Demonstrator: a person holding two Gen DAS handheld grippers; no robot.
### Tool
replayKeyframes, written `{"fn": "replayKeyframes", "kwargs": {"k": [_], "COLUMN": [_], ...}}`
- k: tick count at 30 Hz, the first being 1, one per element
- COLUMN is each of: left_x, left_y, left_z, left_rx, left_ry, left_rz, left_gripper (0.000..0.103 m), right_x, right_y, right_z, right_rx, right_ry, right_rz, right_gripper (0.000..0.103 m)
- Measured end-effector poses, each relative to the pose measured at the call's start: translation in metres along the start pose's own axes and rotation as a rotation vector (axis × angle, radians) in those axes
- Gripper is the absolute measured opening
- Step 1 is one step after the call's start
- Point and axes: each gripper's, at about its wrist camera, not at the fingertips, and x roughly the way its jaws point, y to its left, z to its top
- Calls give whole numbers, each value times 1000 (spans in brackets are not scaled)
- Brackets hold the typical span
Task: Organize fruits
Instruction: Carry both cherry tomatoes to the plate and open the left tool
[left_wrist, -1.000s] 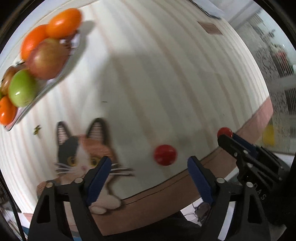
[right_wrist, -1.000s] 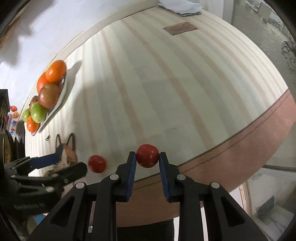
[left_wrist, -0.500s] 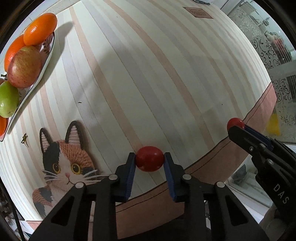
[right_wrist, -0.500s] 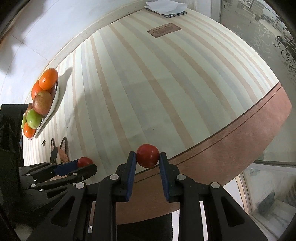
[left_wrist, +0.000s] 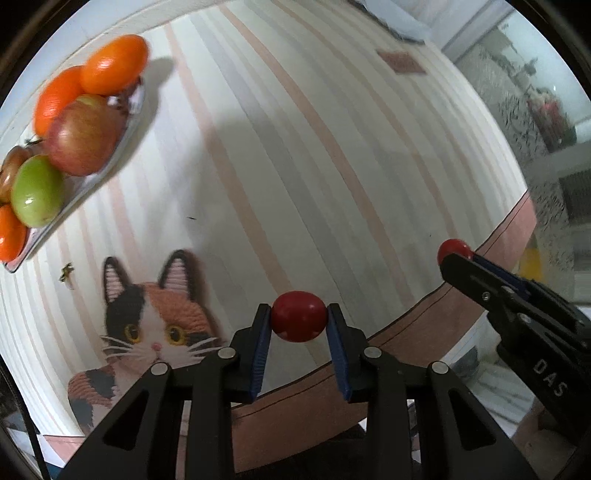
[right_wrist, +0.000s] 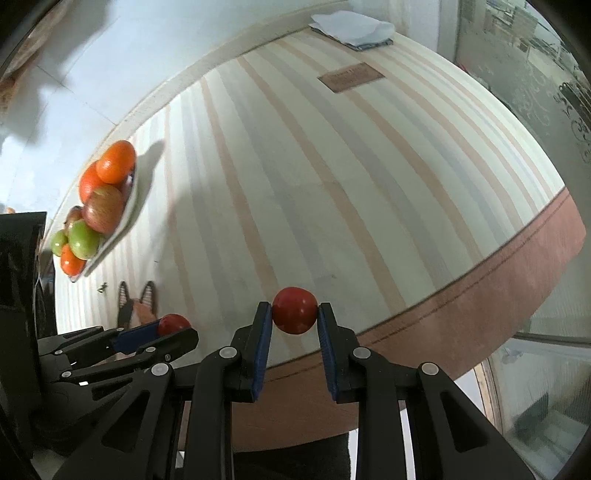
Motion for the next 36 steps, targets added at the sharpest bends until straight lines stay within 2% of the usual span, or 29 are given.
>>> {"fn": "replayKeyframes", "kwargs": {"k": [6,9,13,16,18,21,26,30,36], "left_x": [-57,-87,-113,-117,-112,-100,-88,-79,-75], "left_y": [53,94,151,198,226,267,291,302,308], "left_z": [-5,-8,-17,-21,-20,-19,-13,-4,8], "left_rx": [-113,-188,-317,-425,-505,-625,-699,-725,-737], "left_ry": [-92,-146,-186,-204,-203,-191,-179,-157,-146], "left_rz": [-35,-32,-50,-56,-87,-157,-256,-266,-249], "left_gripper": [27,27,27,27,27,27,27,27,28], "right_x": [-10,-8,1,10,15,25,46,60,70], "right_y": [38,72,133,184,218,270,330,347,354], "right_z": [13,21,28,38,43,49,49,49,57], "right_rx": [-61,-112,-211,-303,-380,-514,-704,-799,-840], "right_ry": [-14,-4,31,56,54,51,67,78,111], "right_rz": [79,147,248,317,338,350,325,283,270], "right_gripper": [27,27,27,27,27,27,27,27,28]}}
